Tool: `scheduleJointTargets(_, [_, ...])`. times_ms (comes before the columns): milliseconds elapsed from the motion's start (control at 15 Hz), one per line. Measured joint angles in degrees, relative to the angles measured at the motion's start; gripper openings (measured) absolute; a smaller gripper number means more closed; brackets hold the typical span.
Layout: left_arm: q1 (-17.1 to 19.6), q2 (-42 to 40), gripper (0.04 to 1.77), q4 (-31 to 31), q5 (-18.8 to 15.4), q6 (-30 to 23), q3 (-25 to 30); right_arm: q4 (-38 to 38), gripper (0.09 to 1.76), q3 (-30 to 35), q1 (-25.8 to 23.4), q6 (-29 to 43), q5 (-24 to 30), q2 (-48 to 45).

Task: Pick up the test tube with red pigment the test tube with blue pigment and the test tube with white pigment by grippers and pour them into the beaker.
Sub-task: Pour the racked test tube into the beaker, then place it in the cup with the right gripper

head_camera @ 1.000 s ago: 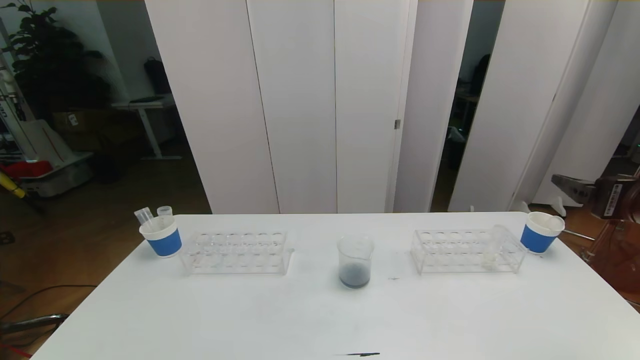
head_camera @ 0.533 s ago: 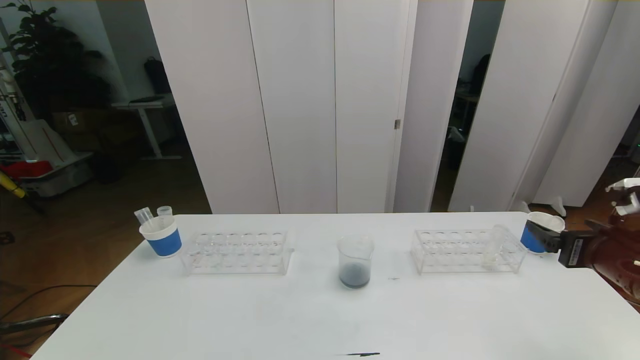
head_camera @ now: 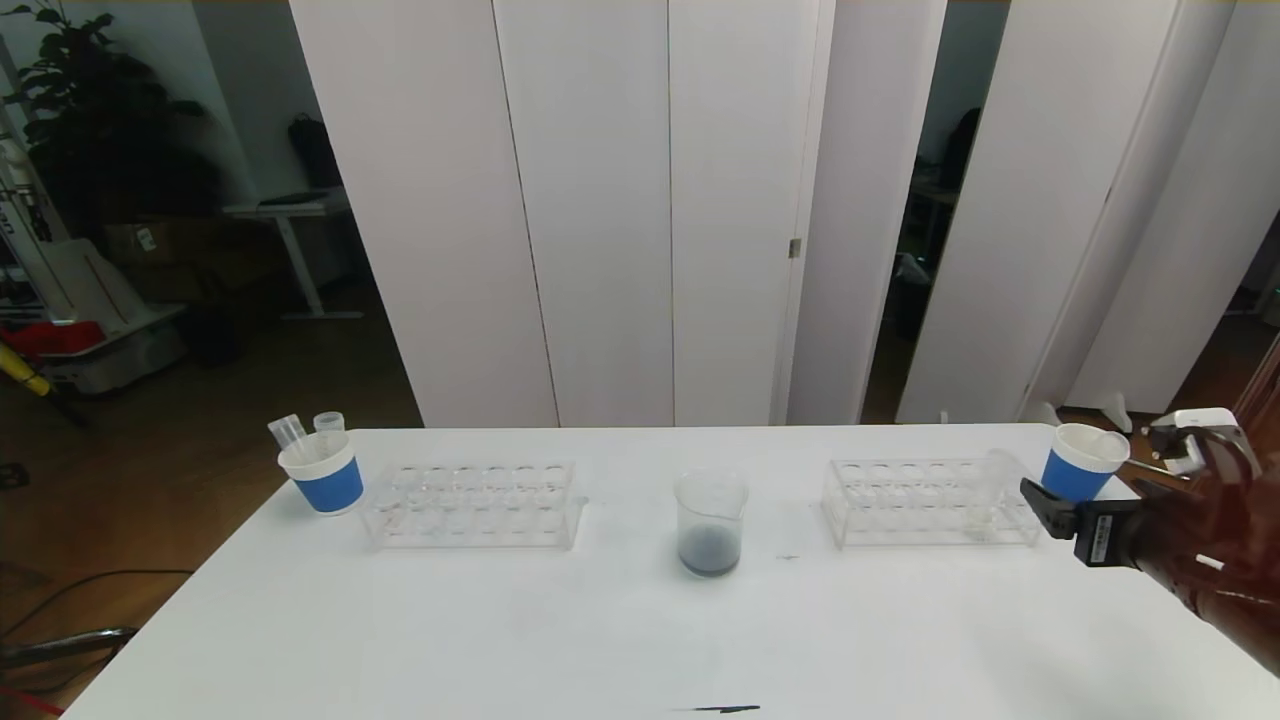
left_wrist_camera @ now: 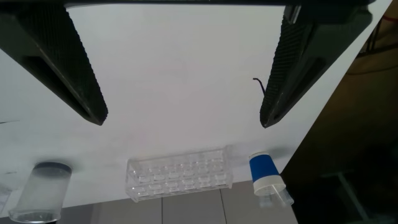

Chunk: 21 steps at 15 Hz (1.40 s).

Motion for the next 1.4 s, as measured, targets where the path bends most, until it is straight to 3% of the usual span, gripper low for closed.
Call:
scheduleJointTargets(267, [0.0, 0.0, 1.75, 0.02, 0.0, 0.0, 0.0, -7.61, 1.75, -1.21, 0.63, -3.46, -1.62, 8.3])
scheduleJointTargets(467, [0.0, 0.0, 1.75, 0.02, 0.02, 0.0, 0.0, -8.11, 1.75, -4.77, 1.04, -3.69, -4.35, 13.42])
scheduleJointTargets(867, [0.0, 0.0, 1.75, 0.0, 0.0, 0.0, 0.0, -7.97, 1.75, -12.15, 1.84, -3.66, -4.52, 19.54])
scheduleJointTargets(1400, [0.0, 0.0, 1.75, 0.02, 0.0, 0.0, 0.0, -7.78, 1.75, -15.85, 2.69, -3.49, -4.61, 23.39])
